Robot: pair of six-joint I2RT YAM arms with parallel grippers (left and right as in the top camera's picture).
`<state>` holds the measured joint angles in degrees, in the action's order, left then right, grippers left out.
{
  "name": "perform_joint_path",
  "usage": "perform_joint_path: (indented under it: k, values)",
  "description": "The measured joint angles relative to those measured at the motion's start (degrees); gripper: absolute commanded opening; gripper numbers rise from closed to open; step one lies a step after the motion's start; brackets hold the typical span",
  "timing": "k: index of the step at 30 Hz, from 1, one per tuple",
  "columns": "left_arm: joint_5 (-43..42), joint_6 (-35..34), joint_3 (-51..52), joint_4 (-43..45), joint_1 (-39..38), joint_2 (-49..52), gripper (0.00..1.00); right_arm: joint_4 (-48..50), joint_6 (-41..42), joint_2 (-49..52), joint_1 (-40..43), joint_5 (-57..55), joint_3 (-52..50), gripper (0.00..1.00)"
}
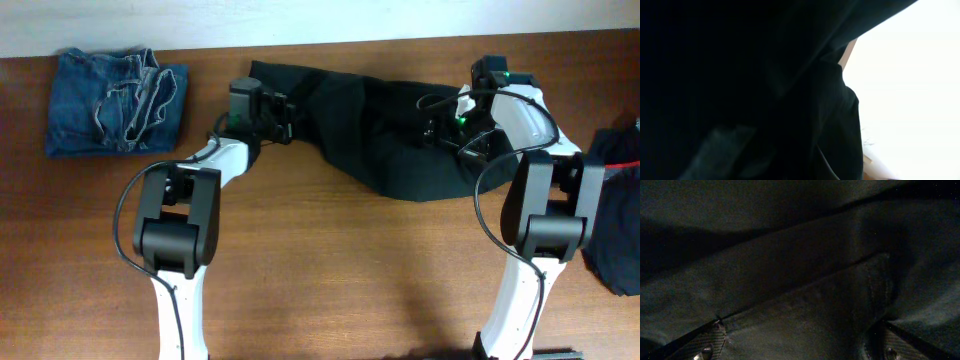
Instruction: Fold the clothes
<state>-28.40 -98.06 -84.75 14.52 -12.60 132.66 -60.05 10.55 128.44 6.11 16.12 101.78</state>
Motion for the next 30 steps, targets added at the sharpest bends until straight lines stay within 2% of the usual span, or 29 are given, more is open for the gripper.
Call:
perform_joint_path:
  k: [4, 9, 20, 30]
  values:
    - [-3.1, 6.0, 0.0, -0.2, 3.1, 0.0, 0.01, -0.3, 0.0, 0.0, -0.2, -0.6, 0.0, 0.99]
    - [-5.2, 10.1, 0.0, -0.2, 5.5, 0.0, 0.01, -1.1, 0.0, 0.0, -0.5, -2.8, 0.0, 0.99]
    - [-9.9, 18.5, -0.8, -0.5, 10.5, 0.1, 0.01, -1.3, 0.2, 0.0, -0.9, -7.0, 0.0, 0.99]
    - [-15.0, 22.9, -1.0, -2.9, 14.0, 0.1, 0.02, 1.4, 2.0, -1.0, -1.6, -8.4, -2.7, 0.99]
